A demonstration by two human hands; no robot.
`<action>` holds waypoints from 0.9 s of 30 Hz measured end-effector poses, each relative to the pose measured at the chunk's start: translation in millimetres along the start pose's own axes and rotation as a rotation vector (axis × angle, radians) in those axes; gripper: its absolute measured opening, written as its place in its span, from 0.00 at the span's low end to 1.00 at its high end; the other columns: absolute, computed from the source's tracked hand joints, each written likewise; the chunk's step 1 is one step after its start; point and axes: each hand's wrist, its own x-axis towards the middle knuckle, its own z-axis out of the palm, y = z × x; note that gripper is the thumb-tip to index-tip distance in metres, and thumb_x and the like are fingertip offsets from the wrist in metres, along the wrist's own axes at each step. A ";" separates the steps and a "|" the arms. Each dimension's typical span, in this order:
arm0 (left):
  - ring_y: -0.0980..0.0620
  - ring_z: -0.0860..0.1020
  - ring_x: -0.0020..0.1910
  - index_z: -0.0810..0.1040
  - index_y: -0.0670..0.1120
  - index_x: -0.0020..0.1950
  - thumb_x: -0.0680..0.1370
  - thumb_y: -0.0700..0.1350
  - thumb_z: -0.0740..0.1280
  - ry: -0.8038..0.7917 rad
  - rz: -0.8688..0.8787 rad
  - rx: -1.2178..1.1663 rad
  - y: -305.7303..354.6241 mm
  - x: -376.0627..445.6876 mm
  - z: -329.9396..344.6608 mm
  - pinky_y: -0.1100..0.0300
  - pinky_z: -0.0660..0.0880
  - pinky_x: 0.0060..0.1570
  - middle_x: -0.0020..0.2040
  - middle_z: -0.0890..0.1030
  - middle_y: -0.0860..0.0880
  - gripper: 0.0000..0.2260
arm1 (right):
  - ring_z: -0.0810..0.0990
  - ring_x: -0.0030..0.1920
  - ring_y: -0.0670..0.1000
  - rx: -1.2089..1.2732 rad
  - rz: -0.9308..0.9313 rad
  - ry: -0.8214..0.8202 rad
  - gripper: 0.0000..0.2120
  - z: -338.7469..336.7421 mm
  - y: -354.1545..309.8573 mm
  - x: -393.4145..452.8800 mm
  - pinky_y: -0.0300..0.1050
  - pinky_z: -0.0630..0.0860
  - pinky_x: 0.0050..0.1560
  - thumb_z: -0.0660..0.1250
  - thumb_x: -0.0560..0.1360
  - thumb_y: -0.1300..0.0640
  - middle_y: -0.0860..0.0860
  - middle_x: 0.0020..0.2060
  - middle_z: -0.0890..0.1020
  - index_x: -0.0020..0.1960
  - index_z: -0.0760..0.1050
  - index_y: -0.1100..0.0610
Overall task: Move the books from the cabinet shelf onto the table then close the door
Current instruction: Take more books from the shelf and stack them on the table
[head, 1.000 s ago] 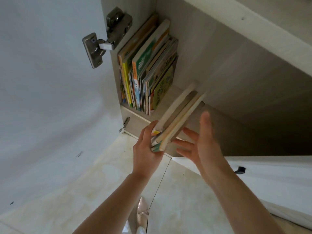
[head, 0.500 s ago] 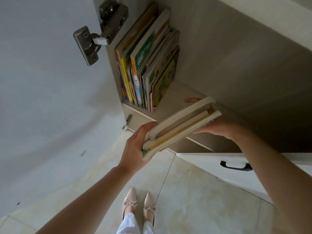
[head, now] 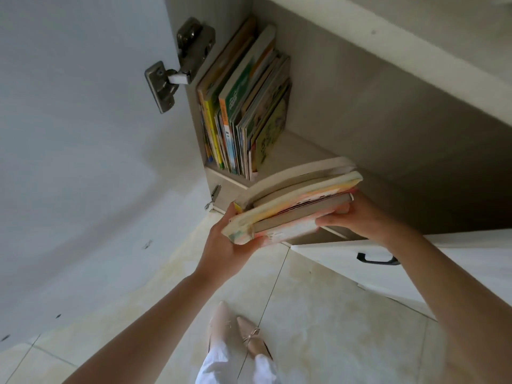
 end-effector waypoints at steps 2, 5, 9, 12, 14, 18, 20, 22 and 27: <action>0.52 0.81 0.57 0.77 0.48 0.61 0.69 0.49 0.75 -0.015 -0.056 -0.042 13.3 -12.7 -6.5 0.49 0.81 0.53 0.56 0.83 0.55 0.22 | 0.82 0.52 0.40 0.074 0.016 -0.032 0.23 3.2 2.8 -16.7 0.40 0.80 0.52 0.75 0.67 0.67 0.43 0.48 0.84 0.55 0.74 0.49; 0.53 0.83 0.53 0.79 0.45 0.56 0.68 0.34 0.75 -0.006 -0.089 -0.097 41.3 -39.6 -13.7 0.58 0.81 0.48 0.52 0.85 0.54 0.19 | 0.81 0.56 0.45 0.224 0.013 -0.071 0.27 12.7 -7.0 -49.5 0.48 0.80 0.54 0.75 0.65 0.61 0.45 0.53 0.83 0.59 0.71 0.44; 0.46 0.84 0.52 0.70 0.35 0.62 0.67 0.26 0.73 0.127 -0.184 -0.272 81.0 -88.1 -10.7 0.55 0.81 0.45 0.53 0.85 0.46 0.25 | 0.81 0.59 0.51 0.272 -0.010 -0.118 0.30 26.6 -26.4 -90.5 0.54 0.79 0.57 0.74 0.68 0.56 0.50 0.59 0.81 0.66 0.67 0.50; 0.40 0.83 0.53 0.67 0.40 0.65 0.66 0.33 0.76 0.287 -0.261 -0.346 103.1 -122.4 -6.6 0.45 0.81 0.46 0.57 0.82 0.41 0.31 | 0.81 0.59 0.51 0.272 -0.017 -0.127 0.28 40.5 -36.4 -119.4 0.59 0.78 0.58 0.73 0.70 0.47 0.48 0.60 0.81 0.67 0.67 0.47; 0.40 0.83 0.52 0.68 0.43 0.64 0.66 0.34 0.76 0.385 -0.328 -0.376 120.2 -148.0 0.1 0.43 0.81 0.45 0.56 0.82 0.42 0.30 | 0.82 0.58 0.51 0.324 -0.037 -0.131 0.22 48.0 -43.9 -140.3 0.56 0.80 0.56 0.69 0.73 0.49 0.47 0.58 0.82 0.65 0.69 0.47; 0.42 0.84 0.48 0.69 0.48 0.63 0.71 0.30 0.71 0.597 -0.438 -0.430 152.5 -197.5 14.2 0.43 0.82 0.41 0.51 0.84 0.46 0.25 | 0.81 0.59 0.50 0.335 -0.072 -0.232 0.27 54.7 -58.5 -178.3 0.58 0.79 0.57 0.70 0.74 0.57 0.46 0.60 0.81 0.69 0.67 0.45; 0.43 0.85 0.45 0.69 0.49 0.63 0.73 0.31 0.70 0.667 -0.482 -0.474 164.8 -223.0 19.6 0.45 0.82 0.39 0.49 0.85 0.47 0.24 | 0.80 0.61 0.49 0.281 -0.093 -0.295 0.33 62.3 -63.9 -194.8 0.57 0.79 0.57 0.71 0.73 0.62 0.47 0.61 0.80 0.72 0.63 0.44; 0.44 0.85 0.43 0.70 0.52 0.61 0.74 0.32 0.68 0.716 -0.512 -0.517 177.1 -244.4 20.2 0.49 0.82 0.35 0.46 0.85 0.47 0.21 | 0.79 0.61 0.47 0.231 -0.143 -0.339 0.35 74.2 -74.9 -208.8 0.54 0.80 0.56 0.71 0.73 0.63 0.47 0.62 0.78 0.72 0.60 0.43; 0.45 0.85 0.42 0.70 0.56 0.58 0.76 0.37 0.68 0.765 -0.545 -0.498 195.3 -300.1 8.8 0.51 0.81 0.34 0.45 0.86 0.48 0.18 | 0.78 0.59 0.42 0.120 -0.203 -0.421 0.35 109.5 -98.2 -239.1 0.39 0.80 0.50 0.72 0.72 0.63 0.43 0.60 0.76 0.65 0.57 0.36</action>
